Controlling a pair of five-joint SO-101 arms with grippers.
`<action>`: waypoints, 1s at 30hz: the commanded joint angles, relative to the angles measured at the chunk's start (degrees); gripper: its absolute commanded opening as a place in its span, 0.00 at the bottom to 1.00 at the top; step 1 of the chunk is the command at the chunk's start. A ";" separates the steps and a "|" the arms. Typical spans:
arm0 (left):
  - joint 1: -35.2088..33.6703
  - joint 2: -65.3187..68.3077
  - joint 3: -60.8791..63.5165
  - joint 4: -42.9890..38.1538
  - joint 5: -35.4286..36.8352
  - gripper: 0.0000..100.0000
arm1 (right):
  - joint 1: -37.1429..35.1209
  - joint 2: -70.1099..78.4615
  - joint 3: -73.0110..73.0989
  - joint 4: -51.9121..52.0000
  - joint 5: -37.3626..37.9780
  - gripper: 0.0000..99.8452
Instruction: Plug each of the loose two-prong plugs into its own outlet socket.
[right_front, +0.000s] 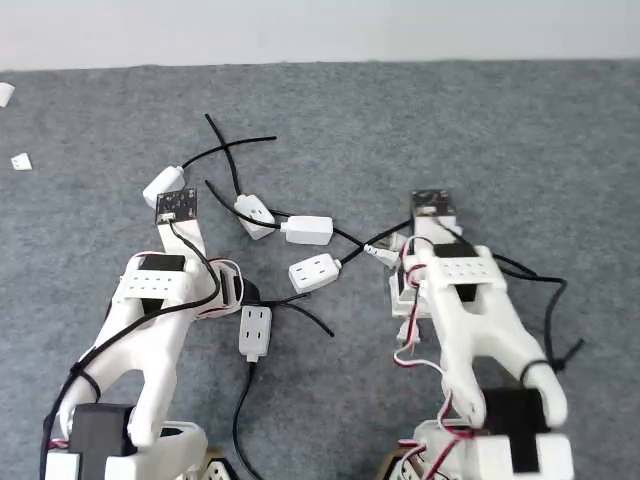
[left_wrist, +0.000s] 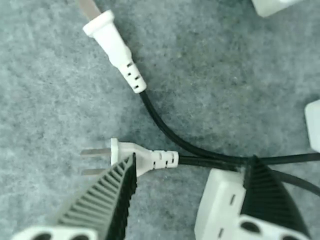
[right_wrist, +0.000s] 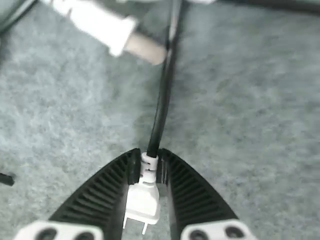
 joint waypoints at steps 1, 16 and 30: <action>2.90 -0.18 -0.31 2.37 -0.53 0.32 | 0.22 -6.55 2.20 -1.89 0.18 0.01; 10.90 -3.16 1.98 3.87 -7.21 0.32 | 0.66 -7.43 4.13 -4.70 0.62 0.01; 11.52 -6.33 7.87 1.32 -17.76 0.20 | 0.75 -7.43 4.13 -4.70 0.70 0.01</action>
